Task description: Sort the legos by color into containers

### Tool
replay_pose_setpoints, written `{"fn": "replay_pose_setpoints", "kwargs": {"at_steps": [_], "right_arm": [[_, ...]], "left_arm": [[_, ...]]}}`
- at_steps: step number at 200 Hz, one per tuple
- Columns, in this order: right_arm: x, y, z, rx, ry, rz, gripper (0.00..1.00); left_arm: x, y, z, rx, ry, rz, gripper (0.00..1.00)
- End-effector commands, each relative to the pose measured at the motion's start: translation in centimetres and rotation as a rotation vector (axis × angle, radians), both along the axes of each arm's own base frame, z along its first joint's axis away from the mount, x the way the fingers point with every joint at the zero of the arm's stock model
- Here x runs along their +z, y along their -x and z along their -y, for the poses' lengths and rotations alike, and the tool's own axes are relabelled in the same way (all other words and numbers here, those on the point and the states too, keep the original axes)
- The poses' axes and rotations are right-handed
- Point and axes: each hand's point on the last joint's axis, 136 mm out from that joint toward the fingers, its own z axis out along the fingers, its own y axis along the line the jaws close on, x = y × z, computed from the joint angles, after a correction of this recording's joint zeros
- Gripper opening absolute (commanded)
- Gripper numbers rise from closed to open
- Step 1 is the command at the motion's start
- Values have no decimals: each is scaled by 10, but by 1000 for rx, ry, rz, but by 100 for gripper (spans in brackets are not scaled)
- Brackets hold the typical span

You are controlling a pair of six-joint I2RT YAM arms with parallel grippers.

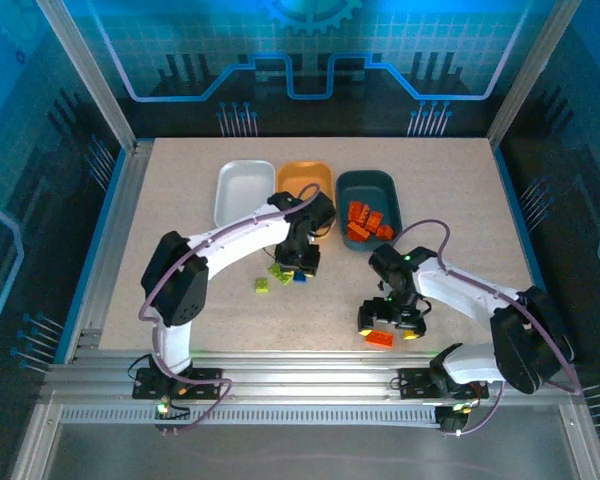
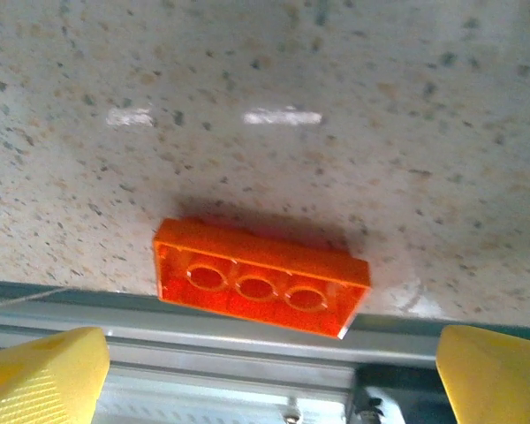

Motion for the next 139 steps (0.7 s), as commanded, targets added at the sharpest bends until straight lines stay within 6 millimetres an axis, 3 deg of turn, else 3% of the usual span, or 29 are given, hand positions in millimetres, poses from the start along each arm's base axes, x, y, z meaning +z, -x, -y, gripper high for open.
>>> {"fn": "replay_pose_setpoints", "kwargs": {"at_steps": [1, 39, 77, 113, 139], "right_arm": [[-10, 4, -12, -19, 3, -20, 95], [-22, 8, -15, -17, 49, -34, 93], [-29, 1, -17, -44, 71, -14, 88], [-30, -5, -17, -61, 100, 1, 85], [-31, -8, -15, -73, 117, 14, 82]], "left_arm": [[23, -27, -16, 12, -14, 39, 32], [45, -93, -18, 28, 8, 118, 32], [34, -149, -22, 50, 7, 144, 32], [13, -176, -30, 80, 14, 141, 33], [1, -181, -30, 91, 35, 120, 38]]}}
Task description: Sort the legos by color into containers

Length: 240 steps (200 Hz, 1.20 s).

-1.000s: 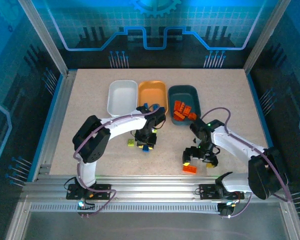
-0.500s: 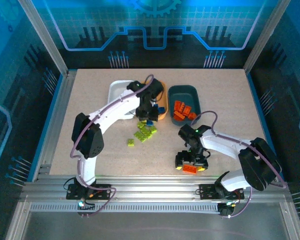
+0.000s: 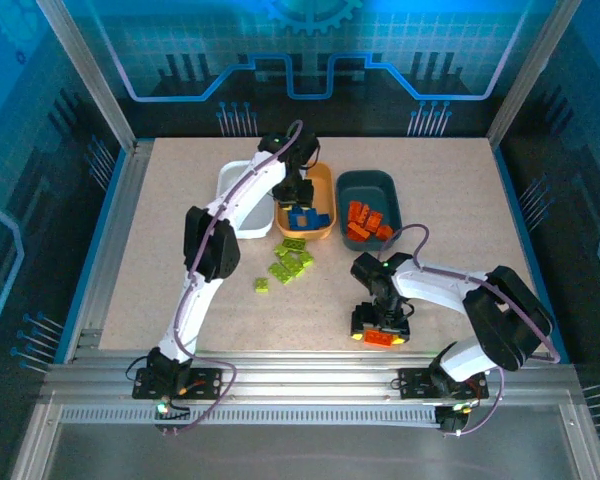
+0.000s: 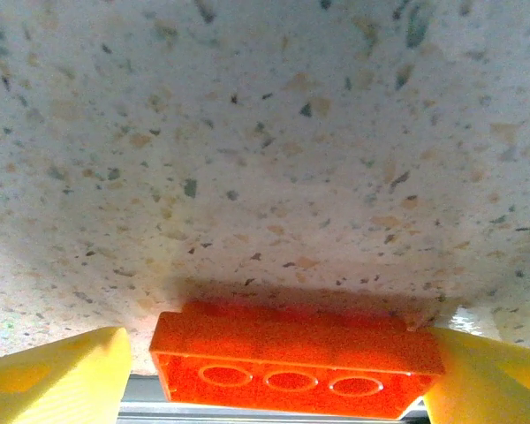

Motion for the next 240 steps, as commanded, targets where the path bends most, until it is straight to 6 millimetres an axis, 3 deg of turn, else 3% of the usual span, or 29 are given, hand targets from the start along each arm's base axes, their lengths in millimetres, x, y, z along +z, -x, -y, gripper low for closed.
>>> {"fn": "replay_pose_setpoints", "kwargs": {"at_steps": [1, 41, 107, 130, 150, 196, 240], "right_arm": [[-3, -9, -2, -12, 29, 37, 82], [-5, -11, -2, -11, 41, 34, 77], [10, -21, 3, 33, 64, 80, 56], [16, -26, 4, 48, 66, 89, 55], [33, -39, 4, 57, 50, 130, 56], [102, -123, 5, 4, -56, 316, 56], [125, -220, 10, -38, -105, 411, 56]], "left_arm": [[3, -2, -3, -17, 17, -12, 39], [5, -2, 3, -25, 47, -11, 52], [41, 7, 6, -19, 113, 38, 70], [56, 14, 3, -21, 125, 56, 74], [73, 24, -3, -28, 125, 79, 77], [95, 66, -28, -22, 109, 93, 80], [72, 126, -55, 44, 107, 30, 83]]}}
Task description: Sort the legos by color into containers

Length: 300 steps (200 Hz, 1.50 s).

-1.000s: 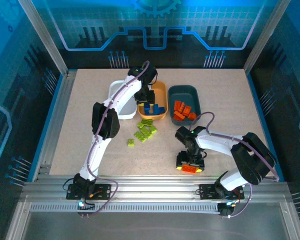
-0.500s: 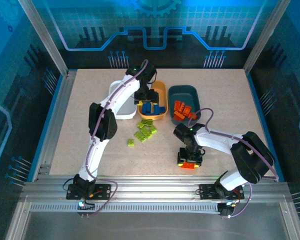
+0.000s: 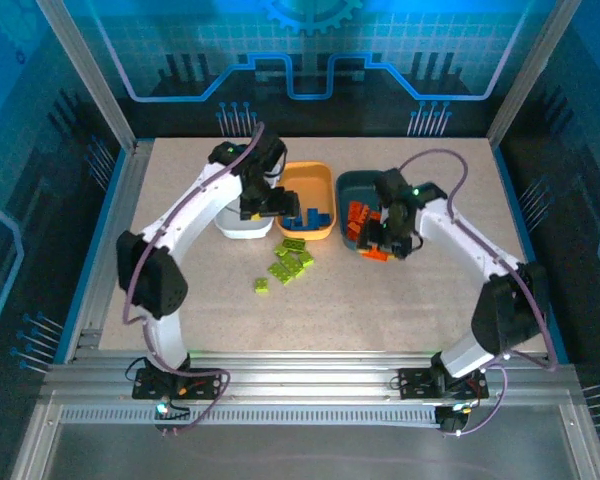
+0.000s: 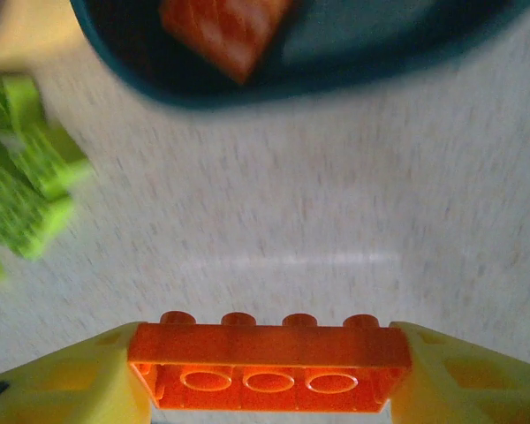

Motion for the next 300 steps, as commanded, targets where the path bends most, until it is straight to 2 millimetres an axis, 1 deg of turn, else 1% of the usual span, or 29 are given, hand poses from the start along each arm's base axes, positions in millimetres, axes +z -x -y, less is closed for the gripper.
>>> {"fn": "replay_pose_setpoints", "kwargs": {"at_steps": [1, 7, 18, 28, 40, 48, 59, 66, 86, 98, 111, 141, 162, 175, 198, 228, 256, 275, 289, 300], "right_arm": [[-3, -35, 5, 40, 10, -3, 56], [-4, -48, 4, 35, -1, 2, 56], [-5, -66, 1, 30, -18, 8, 57], [-11, -82, 0, 25, -22, 6, 57], [-17, -98, -2, 25, -26, 2, 59], [-19, -106, -3, 26, -30, 0, 63], [-22, -114, -4, 27, -34, -10, 71], [-20, -116, -5, 30, -37, -10, 74], [-6, -119, -4, 33, -36, 27, 79], [3, -115, -2, 35, -36, 43, 80], [11, -107, -1, 39, -39, 56, 81], [22, -76, 2, 47, -55, 62, 81], [21, -52, 1, 54, -63, 49, 82], [18, -39, 2, 54, -65, 40, 82], [15, -21, 3, 55, -73, 29, 82], [16, -8, 3, 66, -78, 27, 81], [14, -3, 5, 66, -69, 21, 82], [14, -2, 6, 66, -68, 21, 82], [14, -3, 6, 65, -67, 21, 82], [14, -3, 6, 66, -67, 24, 82]], "left_arm": [[-11, 28, -11, 46, 14, -31, 83], [-17, 36, -15, 56, 9, -44, 83], [-26, 52, -22, 70, -1, -70, 83], [-35, 64, -27, 90, -3, -95, 84], [-47, 78, -31, 105, 1, -132, 84], [-53, 85, -33, 114, 0, -146, 84], [-60, 92, -36, 113, -4, -159, 84], [-64, 95, -37, 110, -10, -165, 83], [-78, 101, -43, 97, -49, -186, 83], [-87, 104, -43, 91, -54, -205, 82], [-97, 104, -42, 90, -56, -219, 81], [-116, 99, -36, 80, -57, -242, 78], [-130, 95, -28, 58, -64, -260, 77], [-140, 94, -27, 47, -83, -281, 76], [-153, 92, -25, 35, -111, -299, 73], [-162, 89, -27, 30, -137, -309, 68], [-168, 89, -26, 26, -144, -327, 60], [-171, 93, -26, 28, -142, -339, 51], [-173, 96, -28, 33, -143, -346, 40], [-173, 98, -29, 37, -146, -352, 36]]}}
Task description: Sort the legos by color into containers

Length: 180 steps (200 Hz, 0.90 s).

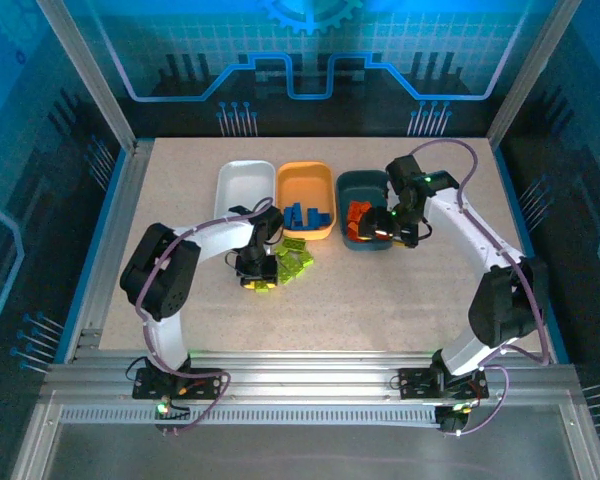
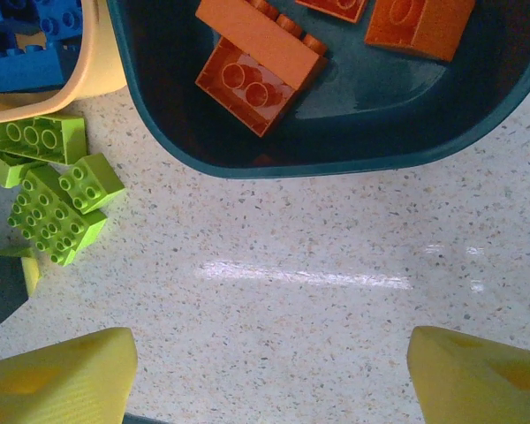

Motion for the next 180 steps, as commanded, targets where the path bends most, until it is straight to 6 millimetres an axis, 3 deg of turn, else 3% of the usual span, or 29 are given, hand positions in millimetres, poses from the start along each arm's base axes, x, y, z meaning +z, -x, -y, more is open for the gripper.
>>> {"fn": "replay_pose_setpoints", "kwargs": {"at_steps": [1, 40, 75, 108, 126, 150, 180], "right_arm": [[4, 5, -3, 6, -9, 9, 82], [8, 0, -8, 19, -27, 18, 82], [4, 2, -26, 65, -45, -2, 82], [-6, 10, -52, 128, -54, -26, 82], [-12, 18, -66, 171, -51, -45, 82], [-17, 31, -80, 223, -34, -59, 82], [-17, 50, -91, 272, -10, -64, 82]], "left_arm": [[-3, 5, -1, -7, -10, -16, 35], [12, 10, -5, -1, -8, -8, 21], [62, -2, -21, 31, 8, 82, 21], [114, -51, -48, 74, 17, 210, 22], [129, -89, -62, 89, 0, 261, 22], [133, -137, -78, 129, -4, 303, 22], [119, -183, -83, 139, -18, 299, 24]]}}
